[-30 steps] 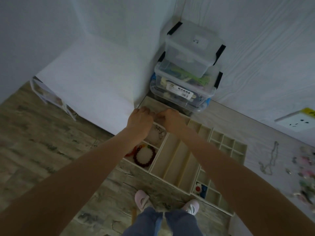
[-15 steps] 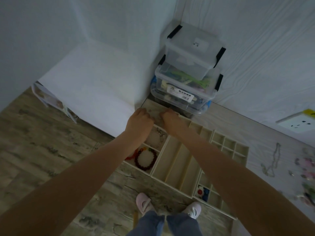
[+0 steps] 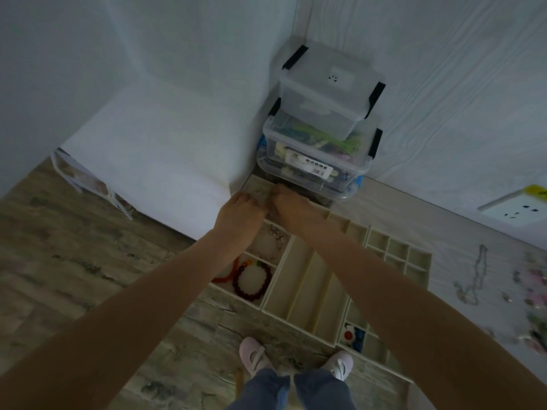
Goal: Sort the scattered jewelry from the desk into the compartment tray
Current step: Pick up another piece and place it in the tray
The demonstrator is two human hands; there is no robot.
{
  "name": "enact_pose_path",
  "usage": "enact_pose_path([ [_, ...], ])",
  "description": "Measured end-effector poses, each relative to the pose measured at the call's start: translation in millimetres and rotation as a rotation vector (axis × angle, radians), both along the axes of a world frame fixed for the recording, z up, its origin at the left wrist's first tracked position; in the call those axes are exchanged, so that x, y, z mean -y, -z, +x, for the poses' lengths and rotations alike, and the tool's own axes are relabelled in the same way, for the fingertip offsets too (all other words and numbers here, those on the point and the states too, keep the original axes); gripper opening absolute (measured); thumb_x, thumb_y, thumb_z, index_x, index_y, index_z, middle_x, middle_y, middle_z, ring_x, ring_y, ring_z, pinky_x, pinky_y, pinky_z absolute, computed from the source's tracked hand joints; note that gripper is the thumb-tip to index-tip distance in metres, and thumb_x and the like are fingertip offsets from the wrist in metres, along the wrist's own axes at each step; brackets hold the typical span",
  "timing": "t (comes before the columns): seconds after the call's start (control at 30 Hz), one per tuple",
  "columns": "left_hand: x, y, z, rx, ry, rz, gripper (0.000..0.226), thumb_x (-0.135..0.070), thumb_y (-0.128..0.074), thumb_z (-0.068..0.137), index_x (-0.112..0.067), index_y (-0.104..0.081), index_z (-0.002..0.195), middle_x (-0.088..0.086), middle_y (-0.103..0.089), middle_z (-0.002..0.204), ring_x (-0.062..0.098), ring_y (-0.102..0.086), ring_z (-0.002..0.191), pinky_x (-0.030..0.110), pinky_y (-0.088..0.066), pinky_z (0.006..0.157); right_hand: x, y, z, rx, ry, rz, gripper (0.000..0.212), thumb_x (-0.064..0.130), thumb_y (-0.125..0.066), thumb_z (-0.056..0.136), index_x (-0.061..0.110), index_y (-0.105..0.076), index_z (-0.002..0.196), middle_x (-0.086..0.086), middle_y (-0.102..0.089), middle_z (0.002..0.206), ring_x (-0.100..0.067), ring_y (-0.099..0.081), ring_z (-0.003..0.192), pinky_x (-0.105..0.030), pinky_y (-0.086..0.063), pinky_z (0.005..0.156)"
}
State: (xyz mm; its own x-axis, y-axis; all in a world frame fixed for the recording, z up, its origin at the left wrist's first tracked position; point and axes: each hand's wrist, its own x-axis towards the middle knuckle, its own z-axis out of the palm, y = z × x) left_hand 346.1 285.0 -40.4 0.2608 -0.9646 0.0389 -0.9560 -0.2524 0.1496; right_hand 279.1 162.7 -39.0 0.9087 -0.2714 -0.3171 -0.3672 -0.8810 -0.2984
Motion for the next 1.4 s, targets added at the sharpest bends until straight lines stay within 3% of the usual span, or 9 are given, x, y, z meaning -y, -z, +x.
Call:
enact_pose_path([
  [0.2, -0.4, -6.5, 4.2, 0.083, 0.030, 0.074, 0.035, -0.002, -0.082, 0.016, -0.012, -0.061, 0.043, 0.003, -0.055, 0.046, 0.020, -0.059, 0.048, 0.020, -0.050, 0.054, -7.1, -2.2, -2.5, 0.030, 0.061, -0.196, 0.024, 0.008, -0.044, 0.095, 0.001, -0.059, 0.113, -0.016, -0.037, 0.133, -0.028, -0.046, 0.114, -0.032, -0.045, 0.074],
  [0.37, 1.4, -6.8, 6.9, 0.098, 0.055, 0.093, 0.035, -0.002, -0.083, 0.019, -0.010, -0.063, 0.046, 0.005, -0.057, 0.049, 0.022, -0.060, 0.050, 0.021, -0.050, 0.054, -6.2, -2.1, -7.4, -0.015, 0.108, -0.168, 0.028, -0.001, -0.045, 0.093, 0.003, -0.058, 0.118, -0.016, -0.041, 0.128, -0.030, -0.049, 0.114, -0.035, -0.045, 0.088],
  [0.47, 1.4, -9.0, 4.4, 0.107, 0.087, 0.080, 0.034, -0.004, -0.084, 0.026, -0.010, -0.067, 0.055, 0.005, -0.059, 0.054, 0.022, -0.060, 0.050, 0.021, -0.048, 0.052, -6.7, -2.3, -5.8, -0.016, 0.114, -0.088, 0.016, 0.000, -0.046, 0.092, 0.003, -0.062, 0.097, -0.017, -0.056, 0.116, -0.028, -0.048, 0.115, -0.030, -0.041, 0.087],
  [0.57, 0.5, -8.3, 4.8, 0.120, 0.115, 0.071, 0.031, -0.005, -0.082, 0.031, -0.014, -0.070, 0.058, 0.003, -0.058, 0.051, 0.021, -0.058, 0.049, 0.024, -0.050, 0.055, -7.0, -7.2, -1.8, -0.059, 0.154, -0.002, 0.037, 0.007, -0.044, 0.095, 0.015, -0.035, 0.059, -0.017, -0.064, 0.107, -0.027, -0.053, 0.109, -0.028, -0.034, 0.087],
  [0.7, 3.7, -3.3, 9.3, 0.085, 0.100, 0.075, 0.036, -0.008, -0.087, 0.029, -0.016, -0.071, 0.060, 0.002, -0.054, 0.046, 0.020, -0.056, 0.044, 0.023, -0.049, 0.052, -8.7, -8.9, 2.2, -0.045, 0.257, 0.095, 0.043, 0.008, -0.044, 0.095, 0.016, -0.030, 0.055, -0.023, -0.062, 0.108, -0.029, -0.052, 0.111, -0.027, -0.035, 0.064],
  [0.77, 4.4, -8.4, 8.8, 0.075, 0.049, 0.088, 0.031, -0.010, -0.087, 0.040, -0.014, -0.073, 0.068, 0.004, -0.058, 0.051, 0.022, -0.059, 0.051, 0.025, -0.050, 0.056, -8.5, -7.5, 2.5, -0.035, 0.334, 0.183, 0.034, 0.008, -0.046, 0.093, 0.007, -0.046, 0.059, -0.026, -0.062, 0.106, -0.032, -0.054, 0.109, -0.025, -0.032, 0.055],
  [0.87, 3.7, -9.1, 9.7, 0.026, -0.009, 0.152, 0.030, -0.015, -0.058, 0.086, -0.014, -0.065, 0.115, 0.013, -0.065, 0.098, 0.028, -0.057, 0.099, 0.032, -0.038, 0.091, -9.1, -9.2, -0.2, 0.013, 0.354, 0.260, 0.024, 0.010, -0.048, 0.093, -0.004, -0.064, 0.082, -0.026, -0.065, 0.101, -0.034, -0.058, 0.103, -0.028, -0.040, 0.071],
  [0.93, 2.9, -7.1, 12.7, -0.011, -0.038, 0.236, 0.037, -0.021, -0.046, 0.095, -0.021, -0.053, 0.131, 0.010, -0.060, 0.114, 0.027, -0.048, 0.113, 0.030, -0.029, 0.099, -10.3, -9.6, -2.3, 0.032, 0.348, 0.285, 0.027, 0.011, -0.048, 0.094, -0.007, -0.066, 0.085, -0.025, -0.066, 0.101, -0.035, -0.058, 0.101, -0.030, -0.042, 0.076],
  [1.4, 0.0, -5.7, 11.1, -0.144, -0.081, 0.225, 0.038, -0.014, -0.048, 0.091, -0.016, -0.053, 0.128, 0.011, -0.063, 0.110, 0.027, -0.055, 0.103, 0.030, -0.038, 0.093, -14.2, -20.0, -11.0, 0.058, 0.391, 0.388, 0.028, 0.016, -0.054, 0.092, -0.009, -0.066, 0.096, -0.021, -0.066, 0.098, -0.029, -0.060, 0.096, -0.032, -0.045, 0.079],
])
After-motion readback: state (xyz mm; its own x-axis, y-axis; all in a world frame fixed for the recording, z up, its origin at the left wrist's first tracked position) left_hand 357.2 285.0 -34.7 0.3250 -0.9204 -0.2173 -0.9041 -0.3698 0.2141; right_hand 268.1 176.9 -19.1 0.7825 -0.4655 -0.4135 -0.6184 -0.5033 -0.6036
